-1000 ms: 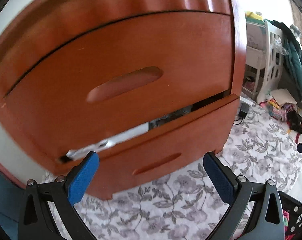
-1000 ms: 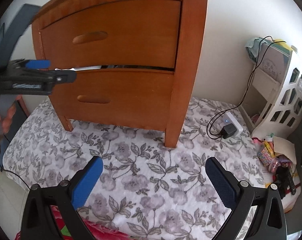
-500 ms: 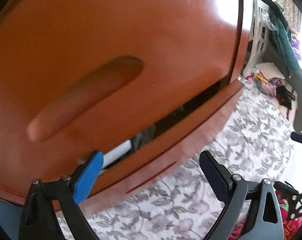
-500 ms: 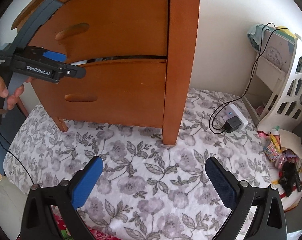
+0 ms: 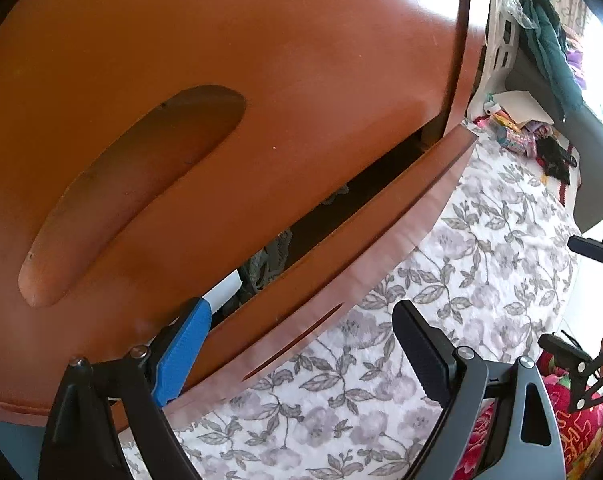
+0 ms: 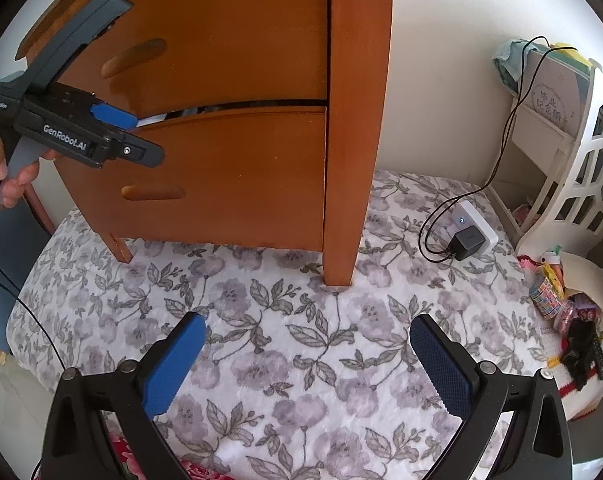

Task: Take underwear out of drawer
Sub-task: 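Hook the lower drawer edge with the left tool and pull it open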

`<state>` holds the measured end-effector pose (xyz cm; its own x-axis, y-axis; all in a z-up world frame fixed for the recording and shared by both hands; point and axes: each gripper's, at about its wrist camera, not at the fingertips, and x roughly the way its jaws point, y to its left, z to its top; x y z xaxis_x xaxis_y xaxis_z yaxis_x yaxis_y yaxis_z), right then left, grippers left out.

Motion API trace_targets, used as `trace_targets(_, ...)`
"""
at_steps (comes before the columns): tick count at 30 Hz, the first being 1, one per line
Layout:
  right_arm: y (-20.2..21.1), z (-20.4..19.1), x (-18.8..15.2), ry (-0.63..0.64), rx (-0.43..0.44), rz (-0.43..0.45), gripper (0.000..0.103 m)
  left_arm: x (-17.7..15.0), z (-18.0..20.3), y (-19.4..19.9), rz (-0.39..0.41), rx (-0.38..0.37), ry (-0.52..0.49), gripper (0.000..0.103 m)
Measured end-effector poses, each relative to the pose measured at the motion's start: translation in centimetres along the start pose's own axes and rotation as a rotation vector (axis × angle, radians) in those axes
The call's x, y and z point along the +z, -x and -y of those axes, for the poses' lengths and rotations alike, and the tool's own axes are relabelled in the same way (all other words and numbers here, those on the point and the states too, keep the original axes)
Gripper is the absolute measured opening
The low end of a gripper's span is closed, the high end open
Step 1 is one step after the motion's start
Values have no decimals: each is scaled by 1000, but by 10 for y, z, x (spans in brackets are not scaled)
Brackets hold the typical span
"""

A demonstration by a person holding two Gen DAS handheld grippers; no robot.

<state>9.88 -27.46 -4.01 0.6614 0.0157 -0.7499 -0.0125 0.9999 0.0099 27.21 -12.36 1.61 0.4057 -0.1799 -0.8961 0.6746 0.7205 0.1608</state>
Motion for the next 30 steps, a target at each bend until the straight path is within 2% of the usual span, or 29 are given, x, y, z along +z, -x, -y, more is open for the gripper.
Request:
trace_targets(13,7,4,-2,-23,0,9,103,-13,17,-3,-42,-36,-34,90)
trace_targets(16,11,6,-4,-28,-4,12,103,-20,19,4,-19,-35,-6,85)
trace_targets(20,17,9,-8,-45,-7,12,103,-27,12,13,10,-40,59,70)
trace_targets(25,26,7,-14,-50,0,18,103,-35,10,22,30,-38,87,68)
trace_targets(30,38,4,-20,-50,10,28,103,-32,14,20,9,-12,45,68)
